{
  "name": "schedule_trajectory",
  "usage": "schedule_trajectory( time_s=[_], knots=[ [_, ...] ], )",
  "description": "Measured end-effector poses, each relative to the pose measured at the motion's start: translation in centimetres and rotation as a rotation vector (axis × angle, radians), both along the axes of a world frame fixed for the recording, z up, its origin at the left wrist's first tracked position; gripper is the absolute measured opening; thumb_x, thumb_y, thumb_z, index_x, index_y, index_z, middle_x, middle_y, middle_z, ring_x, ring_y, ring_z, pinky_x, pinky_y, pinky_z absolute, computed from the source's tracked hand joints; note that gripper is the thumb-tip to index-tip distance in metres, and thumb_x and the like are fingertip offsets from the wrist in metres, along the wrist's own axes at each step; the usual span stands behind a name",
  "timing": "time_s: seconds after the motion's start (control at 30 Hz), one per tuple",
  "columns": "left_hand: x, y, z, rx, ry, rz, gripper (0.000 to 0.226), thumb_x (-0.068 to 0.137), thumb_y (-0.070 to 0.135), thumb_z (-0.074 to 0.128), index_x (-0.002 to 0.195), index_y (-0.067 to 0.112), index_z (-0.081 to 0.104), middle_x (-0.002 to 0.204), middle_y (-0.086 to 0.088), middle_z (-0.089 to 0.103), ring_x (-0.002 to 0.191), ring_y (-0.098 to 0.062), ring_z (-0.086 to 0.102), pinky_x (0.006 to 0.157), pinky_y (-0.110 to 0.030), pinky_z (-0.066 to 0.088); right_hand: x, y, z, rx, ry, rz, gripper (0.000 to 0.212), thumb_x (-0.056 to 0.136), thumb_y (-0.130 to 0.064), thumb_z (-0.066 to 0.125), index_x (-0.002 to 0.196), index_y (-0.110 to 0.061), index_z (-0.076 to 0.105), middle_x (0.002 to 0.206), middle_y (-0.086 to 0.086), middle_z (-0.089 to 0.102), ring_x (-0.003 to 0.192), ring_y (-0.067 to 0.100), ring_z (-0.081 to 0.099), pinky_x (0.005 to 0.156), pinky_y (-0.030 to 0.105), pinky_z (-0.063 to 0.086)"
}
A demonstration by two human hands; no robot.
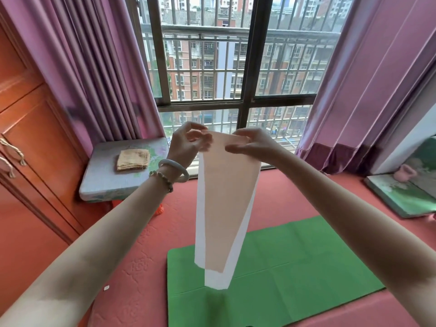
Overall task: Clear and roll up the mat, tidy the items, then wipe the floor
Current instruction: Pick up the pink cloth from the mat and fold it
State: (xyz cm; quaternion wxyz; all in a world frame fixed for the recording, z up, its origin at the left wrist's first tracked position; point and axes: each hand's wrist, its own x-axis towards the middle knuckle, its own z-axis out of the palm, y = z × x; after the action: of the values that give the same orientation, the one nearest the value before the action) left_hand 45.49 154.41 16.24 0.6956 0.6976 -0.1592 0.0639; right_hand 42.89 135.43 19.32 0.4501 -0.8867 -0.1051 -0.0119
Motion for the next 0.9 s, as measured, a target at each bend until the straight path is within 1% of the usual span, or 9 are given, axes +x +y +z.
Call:
schedule_trajectory(
  time_s=[0.07,0.2,0.33,0.43,0.6,0.7,0.77,0.83,0.9],
  knots=[
    [0.1,0.7,-1.5,-0.018,0.069,-0.070,0.039,0.075,0.014,0.075,0.107,0.010,0.053,0.097,-0.009,0.066,0.084,-0.017,0.067,0.071,-0.026,0.055,0.0,0.8,0.5,0.056,-0.070,-0.019,0.002,0.080,-0.019,0.072,0.079,-0.021,0.071,0.065,-0.011,0.062,0.057,-0.001,0.053,0.060,0.022,0.042],
    [-0.6,1.7,-7.5,0.007,0.250,-0.293,0.092,0.046,0.043,0.088,0.122,0.011,0.048,0.108,-0.005,0.066,0.096,-0.017,0.067,0.076,-0.024,0.053,-0.1,1.5,3.3,0.190,-0.117,0.054,0.016,0.085,-0.006,0.064,0.075,-0.018,0.070,0.058,-0.016,0.062,0.057,-0.002,0.049,0.055,0.014,0.038],
    [-2.2,1.8,-14.3,0.364,0.424,-0.421,0.085,0.050,0.049,0.084,0.124,0.019,0.053,0.116,0.005,0.064,0.107,-0.009,0.061,0.098,-0.033,0.046,-1.1,1.7,7.0,0.152,-0.135,0.082,0.009,0.085,-0.009,0.064,0.080,-0.011,0.071,0.070,0.000,0.062,0.062,0.007,0.050,0.055,0.017,0.037],
    [-3.6,1.1,-18.2,0.447,0.581,-0.494,0.090,0.043,0.061,0.083,0.120,0.024,0.057,0.120,0.007,0.063,0.111,-0.008,0.058,0.102,-0.034,0.043,-1.5,1.1,9.6,0.160,-0.195,0.039,0.011,0.085,-0.010,0.065,0.074,-0.013,0.070,0.061,-0.002,0.056,0.049,0.004,0.048,0.046,0.016,0.038],
    [-5.5,-0.2,-20.4,0.664,0.659,-0.506,0.034,0.080,0.041,0.066,0.101,0.015,0.065,0.107,0.004,0.064,0.091,-0.007,0.058,0.081,-0.013,0.045,0.1,-1.9,11.5,0.098,-0.276,-0.213,0.017,0.081,-0.011,0.066,0.065,-0.017,0.067,0.053,-0.003,0.057,0.046,0.009,0.051,0.047,0.021,0.041],
    [-6.1,-0.3,-19.2,0.623,0.593,-0.596,0.026,0.085,0.030,0.062,0.095,0.007,0.068,0.093,0.001,0.072,0.089,-0.014,0.066,0.083,-0.022,0.049,2.5,-4.9,8.8,0.082,-0.227,-0.418,0.007,0.082,-0.016,0.065,0.084,-0.010,0.069,0.077,0.008,0.064,0.070,0.019,0.060,0.065,0.030,0.049],
    [-6.5,-0.5,-17.4,0.509,0.590,-0.607,0.023,0.082,0.026,0.067,0.092,0.005,0.069,0.076,0.002,0.072,0.071,-0.008,0.066,0.066,-0.016,0.050,3.9,-6.8,6.1,0.095,-0.090,-0.444,0.036,0.085,-0.020,0.065,0.113,0.001,0.060,0.104,0.017,0.063,0.089,0.023,0.061,0.078,0.033,0.051],
    [-6.5,-0.9,-15.8,0.388,0.611,-0.615,0.023,0.076,0.034,0.074,0.085,0.013,0.072,0.073,-0.001,0.071,0.063,-0.010,0.063,0.058,-0.017,0.048,4.0,-7.3,3.2,0.065,0.054,-0.399,0.069,0.083,-0.025,0.068,0.138,0.001,0.036,0.134,0.022,0.048,0.107,0.025,0.056,0.088,0.032,0.047],
    [-6.0,-1.3,-14.7,0.233,0.685,-0.617,0.021,0.075,0.030,0.076,0.086,0.013,0.070,0.079,-0.010,0.071,0.066,-0.018,0.067,0.058,-0.025,0.054,3.4,-7.3,-0.3,-0.084,0.117,-0.361,0.084,0.080,-0.028,0.072,0.145,-0.006,0.023,0.148,0.019,0.031,0.131,0.030,0.038,0.106,0.037,0.033]
  ],
)
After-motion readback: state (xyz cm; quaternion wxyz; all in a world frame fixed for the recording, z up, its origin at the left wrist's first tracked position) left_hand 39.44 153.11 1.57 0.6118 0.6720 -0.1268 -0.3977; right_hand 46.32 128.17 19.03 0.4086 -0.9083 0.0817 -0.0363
